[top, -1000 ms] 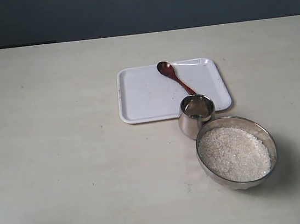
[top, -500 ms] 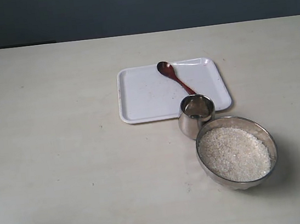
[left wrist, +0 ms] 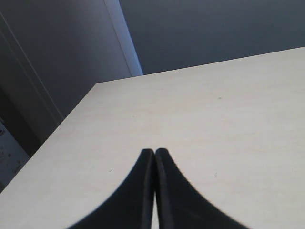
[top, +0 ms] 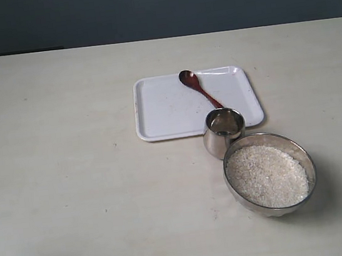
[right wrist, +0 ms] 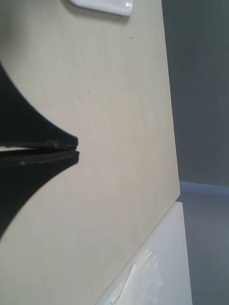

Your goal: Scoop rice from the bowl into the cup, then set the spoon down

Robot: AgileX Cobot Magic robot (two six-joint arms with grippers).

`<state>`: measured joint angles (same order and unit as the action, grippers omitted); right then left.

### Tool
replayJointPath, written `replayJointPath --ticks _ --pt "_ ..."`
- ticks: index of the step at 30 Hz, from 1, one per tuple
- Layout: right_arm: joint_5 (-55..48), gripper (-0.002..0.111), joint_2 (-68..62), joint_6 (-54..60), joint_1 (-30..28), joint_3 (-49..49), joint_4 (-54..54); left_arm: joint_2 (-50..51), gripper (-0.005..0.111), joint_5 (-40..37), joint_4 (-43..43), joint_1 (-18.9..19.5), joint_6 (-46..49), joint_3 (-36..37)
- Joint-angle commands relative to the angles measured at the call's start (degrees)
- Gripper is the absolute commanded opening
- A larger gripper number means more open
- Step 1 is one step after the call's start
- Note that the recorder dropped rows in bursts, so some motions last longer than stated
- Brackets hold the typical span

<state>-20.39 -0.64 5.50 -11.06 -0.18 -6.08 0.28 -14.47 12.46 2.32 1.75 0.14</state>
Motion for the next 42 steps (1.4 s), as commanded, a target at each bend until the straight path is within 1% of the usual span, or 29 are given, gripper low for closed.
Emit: replayJointPath --ticks 1,3,6,17,42 --pt "0.59 -0.001 0.28 -3.1 -0.31 0.18 1.87 -0.28 0.0 0.69 0.18 0.1 -0.25 -0.14" --pt "0.59 -0.001 0.28 -3.65 -0.31 0.18 2.2 -0.28 0.0 0.69 0.18 0.1 -0.25 -0.14" --pt "0.13 -0.001 0.28 -9.09 -0.31 0.18 4.77 -0.28 0.0 0.69 0.18 0.1 -0.25 -0.14" --pt "0.03 -0.001 0.28 -10.62 -0.31 0.18 6.08 -0.28 0.0 0.69 0.18 0.1 -0.25 -0.14" --pt "0.57 -0.001 0.64 -8.23 -0.31 0.18 7.2 -0.28 0.0 0.69 0.18 0.1 -0.25 -0.14"
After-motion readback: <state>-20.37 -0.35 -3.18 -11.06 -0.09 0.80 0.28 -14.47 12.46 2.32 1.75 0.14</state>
